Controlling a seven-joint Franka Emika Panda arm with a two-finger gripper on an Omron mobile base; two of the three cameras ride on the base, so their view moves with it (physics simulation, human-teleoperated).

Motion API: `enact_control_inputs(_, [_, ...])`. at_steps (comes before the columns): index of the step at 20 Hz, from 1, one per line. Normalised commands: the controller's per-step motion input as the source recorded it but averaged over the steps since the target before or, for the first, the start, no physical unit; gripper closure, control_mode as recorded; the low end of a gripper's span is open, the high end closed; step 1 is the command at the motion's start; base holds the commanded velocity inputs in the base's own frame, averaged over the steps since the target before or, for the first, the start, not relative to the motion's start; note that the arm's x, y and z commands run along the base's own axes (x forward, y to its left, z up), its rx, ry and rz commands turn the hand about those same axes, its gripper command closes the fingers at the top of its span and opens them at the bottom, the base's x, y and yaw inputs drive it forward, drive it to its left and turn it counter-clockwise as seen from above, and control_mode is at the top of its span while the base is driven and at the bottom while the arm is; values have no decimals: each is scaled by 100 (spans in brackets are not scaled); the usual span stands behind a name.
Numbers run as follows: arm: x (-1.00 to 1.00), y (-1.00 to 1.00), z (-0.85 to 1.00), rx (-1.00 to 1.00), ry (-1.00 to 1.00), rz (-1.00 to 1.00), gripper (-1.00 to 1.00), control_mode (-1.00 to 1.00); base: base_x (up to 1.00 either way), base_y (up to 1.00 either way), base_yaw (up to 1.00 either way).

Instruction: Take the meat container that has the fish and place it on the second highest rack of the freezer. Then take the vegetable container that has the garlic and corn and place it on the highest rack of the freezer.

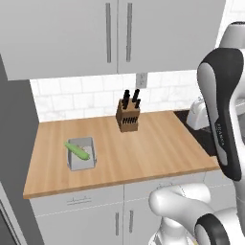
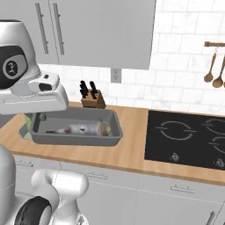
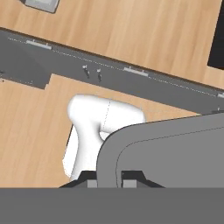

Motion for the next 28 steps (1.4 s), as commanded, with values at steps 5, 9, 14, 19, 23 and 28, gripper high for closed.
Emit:
enact_control_inputs(5, [0,0,0,0,0,0,100,100,-36,1,7])
enact_control_inputs(9, [0,0,0,0,0,0,100,100,-26,54,28])
enact_control_inputs(14, [0,0,0,0,0,0,100,100,-31,84,17])
enact_control_inputs(19, [0,0,0,0,0,0,100,100,-48,78,-1])
enact_control_inputs(23, [0,0,0,0,0,0,100,100,-25,95,-2])
enact_control_inputs(28, [0,0,0,0,0,0,100,100,-11,94,0])
